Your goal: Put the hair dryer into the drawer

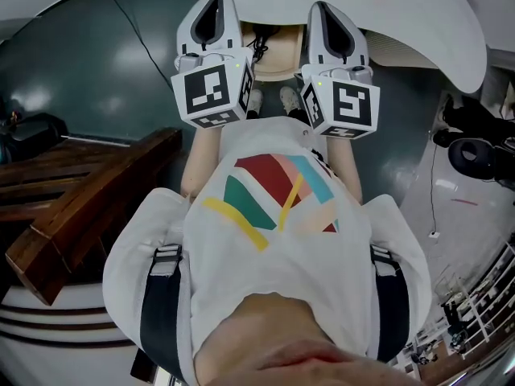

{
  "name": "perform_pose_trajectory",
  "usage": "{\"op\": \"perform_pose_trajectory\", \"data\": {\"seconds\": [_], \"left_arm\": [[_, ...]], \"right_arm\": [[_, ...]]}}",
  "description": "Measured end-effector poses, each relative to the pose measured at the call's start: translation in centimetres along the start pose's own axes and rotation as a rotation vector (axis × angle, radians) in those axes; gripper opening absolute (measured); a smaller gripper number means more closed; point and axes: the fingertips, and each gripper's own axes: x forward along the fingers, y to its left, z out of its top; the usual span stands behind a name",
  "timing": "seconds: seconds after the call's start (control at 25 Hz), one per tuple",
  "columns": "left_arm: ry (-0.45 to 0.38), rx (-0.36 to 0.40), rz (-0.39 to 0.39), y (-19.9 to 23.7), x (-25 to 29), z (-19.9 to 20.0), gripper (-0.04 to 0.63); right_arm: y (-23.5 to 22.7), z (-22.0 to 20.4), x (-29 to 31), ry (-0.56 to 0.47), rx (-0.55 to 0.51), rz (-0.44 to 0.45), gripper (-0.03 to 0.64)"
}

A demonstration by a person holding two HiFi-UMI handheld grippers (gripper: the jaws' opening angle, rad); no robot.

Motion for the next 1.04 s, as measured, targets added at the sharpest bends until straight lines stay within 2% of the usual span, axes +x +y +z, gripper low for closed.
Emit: {"op": "perform_pose_trajectory", "data": {"seconds": [0.32, 1.04], "left_arm": [[-0.009, 0.015, 0.004, 1.6, -0.3, 0.4, 0.014], [-0.006, 0.014, -0.001, 0.9, 0.3, 0.1, 0.015]], "right_arm": [[1.1, 0.2, 0.6, -0.002, -0.02, -0.001, 0.009], [0.1, -0.1, 1.0, 0.008, -0.025, 0.016, 0.009]]}}
